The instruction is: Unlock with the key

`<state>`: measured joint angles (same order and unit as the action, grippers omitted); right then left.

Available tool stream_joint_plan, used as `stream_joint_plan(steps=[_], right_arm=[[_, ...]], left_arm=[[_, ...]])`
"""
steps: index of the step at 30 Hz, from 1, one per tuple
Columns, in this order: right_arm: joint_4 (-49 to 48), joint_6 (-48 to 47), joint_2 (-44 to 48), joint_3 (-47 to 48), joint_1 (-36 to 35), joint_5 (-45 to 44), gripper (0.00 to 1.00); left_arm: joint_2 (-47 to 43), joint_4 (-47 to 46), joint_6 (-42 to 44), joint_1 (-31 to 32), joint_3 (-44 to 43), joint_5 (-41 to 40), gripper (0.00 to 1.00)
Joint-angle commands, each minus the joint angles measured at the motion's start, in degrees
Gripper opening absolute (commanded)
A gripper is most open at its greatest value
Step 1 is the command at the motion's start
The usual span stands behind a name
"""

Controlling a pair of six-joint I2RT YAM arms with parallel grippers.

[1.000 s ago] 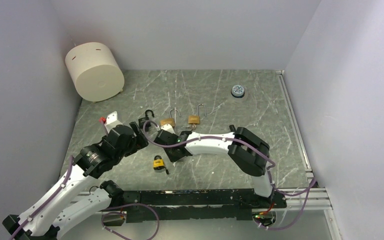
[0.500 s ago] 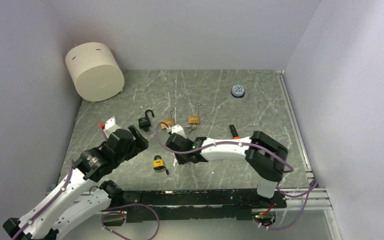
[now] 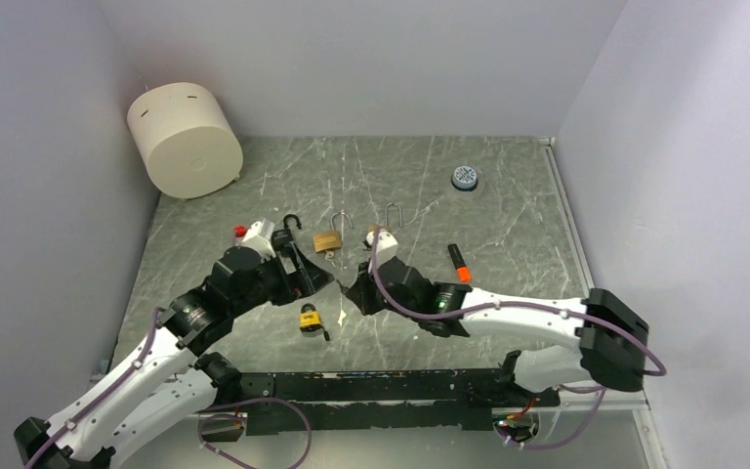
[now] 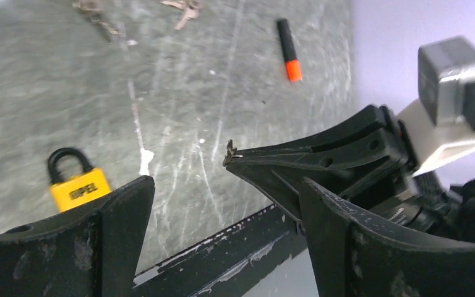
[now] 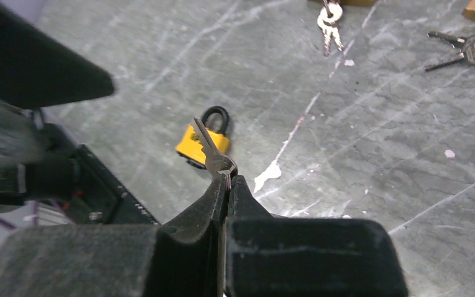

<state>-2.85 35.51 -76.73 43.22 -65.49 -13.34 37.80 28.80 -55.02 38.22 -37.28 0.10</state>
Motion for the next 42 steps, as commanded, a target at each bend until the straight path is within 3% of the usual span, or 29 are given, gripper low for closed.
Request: stream_joint_plan(steps=[1,10,14,21,23,26,32,34,38,42], right_arm=[[-5.0,2.4,7.3,-2.1,0.0,2.3,0.00],[-5.9,5.3,16.6,-6.2,0.0,6.6,0.00],[-5.5,5.4,18.0,-7.2,0.0,6.6,0.00],[-5.8,5.5,19.0,-7.7,0.1,6.3,0.00],[-5.8,5.4,19.4,-7.6,0.1,6.1,0.00],[-5.3,5.3,19.9,-7.5,0.2,6.3,0.01],[-6.5,2.2,27.8,-10.3,1.4,8.7,0.51],[-9.1,1.6,31.9,-12.1,1.6,10.0,0.62],[-15.1,1.6,37.1,-15.0,1.8,13.0,0.68],[-19.6,2.8,37.8,-15.7,1.8,14.9,0.59]], left_arm=[[2.6,-14.9,6.8,-0.1,1.6,14.0,0.86],[9.1,-22.9,7.5,0.0,1.8,22.5,0.51],[8.8,-24.6,7.0,0.0,2.8,21.7,0.34],[12.2,-30.1,5.5,-0.1,4.2,26.4,0.16],[13.0,-32.0,4.9,0.0,4.5,27.7,0.05],[13.5,-34.9,4.4,0.0,4.7,30.0,0.02],[13.7,-43.3,4.3,0.0,4.2,39.1,0.02],[13.6,-43.3,5.5,0.1,3.3,40.2,0.03],[13.8,-43.8,7.6,0.4,1.2,42.5,0.03],[14.5,-46.5,8.2,0.5,-0.5,46.4,0.02]])
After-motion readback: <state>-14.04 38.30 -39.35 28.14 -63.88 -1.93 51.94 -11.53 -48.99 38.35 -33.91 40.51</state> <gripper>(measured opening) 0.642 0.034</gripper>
